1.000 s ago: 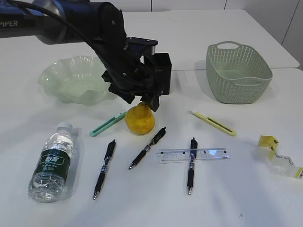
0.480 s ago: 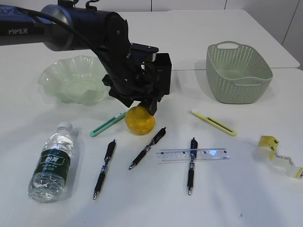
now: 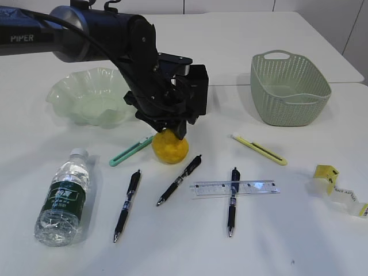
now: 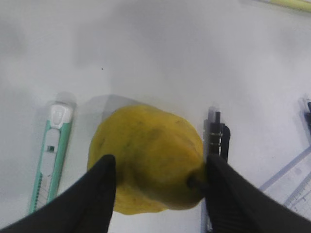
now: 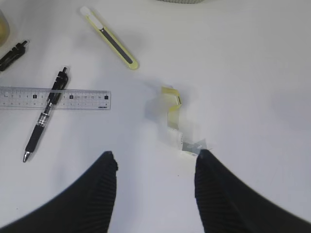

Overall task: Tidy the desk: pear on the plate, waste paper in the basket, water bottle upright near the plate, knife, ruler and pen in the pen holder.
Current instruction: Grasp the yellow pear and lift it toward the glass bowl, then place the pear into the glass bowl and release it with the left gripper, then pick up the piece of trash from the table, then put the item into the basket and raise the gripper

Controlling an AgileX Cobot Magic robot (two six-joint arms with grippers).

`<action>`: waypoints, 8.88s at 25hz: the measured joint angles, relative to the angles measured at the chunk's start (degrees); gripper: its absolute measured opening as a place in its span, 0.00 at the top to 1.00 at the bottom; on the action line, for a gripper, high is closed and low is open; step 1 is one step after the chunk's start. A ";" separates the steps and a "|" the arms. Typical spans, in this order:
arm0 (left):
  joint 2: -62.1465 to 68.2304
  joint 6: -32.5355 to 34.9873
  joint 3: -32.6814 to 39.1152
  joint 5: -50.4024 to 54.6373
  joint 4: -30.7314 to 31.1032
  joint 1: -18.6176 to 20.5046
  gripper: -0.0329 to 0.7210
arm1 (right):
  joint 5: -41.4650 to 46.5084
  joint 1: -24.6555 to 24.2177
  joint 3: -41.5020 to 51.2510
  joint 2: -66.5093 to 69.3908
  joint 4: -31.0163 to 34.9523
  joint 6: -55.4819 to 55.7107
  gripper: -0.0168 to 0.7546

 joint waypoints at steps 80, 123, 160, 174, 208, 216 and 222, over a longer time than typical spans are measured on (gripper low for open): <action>2.07 -2.92 -0.84 -14.28 7.24 20.74 0.64 | -0.12 0.00 0.00 0.09 0.00 0.00 0.48; -40.95 1.85 29.93 11.42 4.69 29.20 0.27 | 0.28 0.00 -0.04 15.79 -7.08 -1.46 0.48; -57.73 2.17 47.81 7.09 4.87 29.20 0.29 | -7.50 -3.09 -6.09 44.42 -7.71 -3.00 0.49; -57.73 2.17 47.81 6.99 4.87 29.20 0.30 | -7.62 -3.09 -6.09 44.59 -7.37 -3.00 0.99; -57.73 2.17 47.81 6.44 4.43 29.20 0.32 | -11.78 -3.09 -55.20 59.58 -5.68 7.45 0.99; -57.73 2.17 47.81 6.44 4.43 29.20 0.32 | -11.95 -3.09 -60.72 66.33 -6.97 11.11 0.61; -57.73 2.17 47.81 6.44 4.30 29.20 0.32 | -6.86 -3.09 -63.41 66.19 -4.80 10.91 0.36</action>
